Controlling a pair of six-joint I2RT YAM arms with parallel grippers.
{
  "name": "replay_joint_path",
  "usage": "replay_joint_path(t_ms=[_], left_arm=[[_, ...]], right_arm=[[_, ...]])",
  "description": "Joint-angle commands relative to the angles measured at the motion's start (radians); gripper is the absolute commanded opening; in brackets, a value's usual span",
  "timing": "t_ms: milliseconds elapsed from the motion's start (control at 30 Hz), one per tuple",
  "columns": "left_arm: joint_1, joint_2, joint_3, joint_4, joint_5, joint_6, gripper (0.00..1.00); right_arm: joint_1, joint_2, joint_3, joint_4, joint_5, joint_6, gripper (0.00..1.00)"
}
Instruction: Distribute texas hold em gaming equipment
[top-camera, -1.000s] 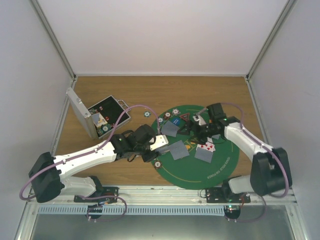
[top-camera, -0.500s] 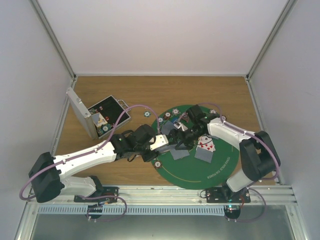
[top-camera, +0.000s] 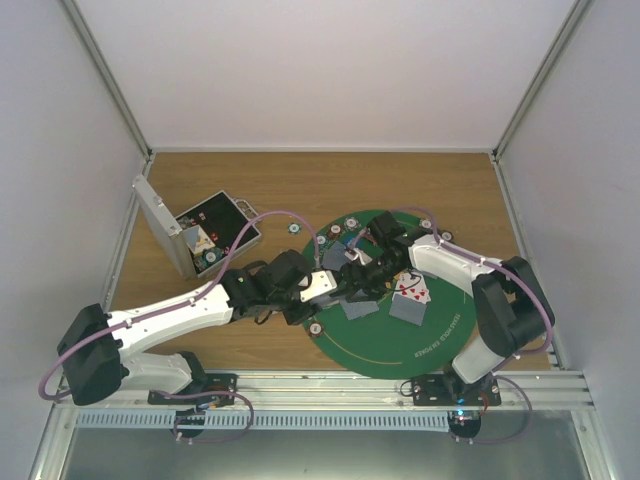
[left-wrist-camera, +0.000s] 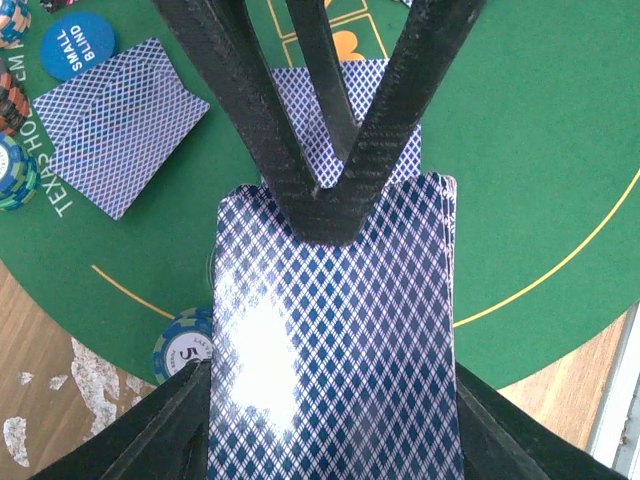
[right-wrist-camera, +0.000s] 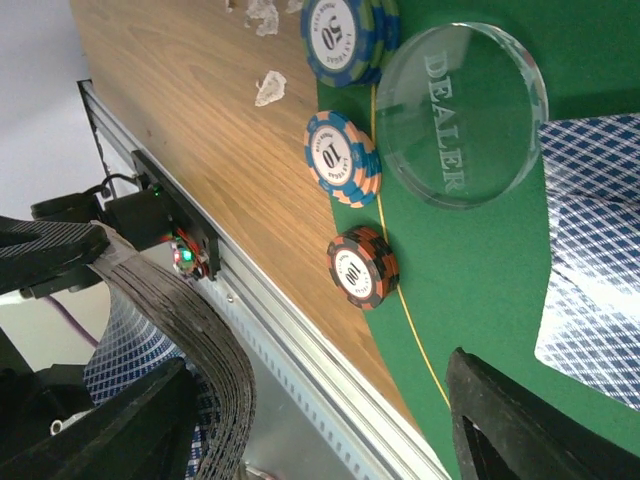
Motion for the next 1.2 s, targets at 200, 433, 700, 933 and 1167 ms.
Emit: replay_joint_path(t_ms=[200,433,700,933,1167], left_arm=[[-0.006,-0.027,-0.010,0.053,-0.008,0.004,0.56],[-0.006,-0.030,-0.010,0.051,-0.008,0.003,0.56],[-0.006,-0.029,-0.009,0.051,-0.007,0.003,0.56],[-0.006,-0.029,-0.008,0.051,-0.006,0.003,0.56],[-0.006,-0.029,-0.007,0.053,-0.003,0.003,0.56]], right_arm=[[-0.007,-0.031,-0.015,-0.009,0.054,0.026,0.62],[-0.031,-0.055,-0.031,-0.007,0.064,0.036,0.57],[-0.032,-0.072,-0.028,0.027,-0.004,0.045,0.46],[-0.034,-0.116,-0.045,0.082,-0.048,0.086,0.18],[-0.046,-0.148,-0.061,0.115,-0.075,0.118,0.03]])
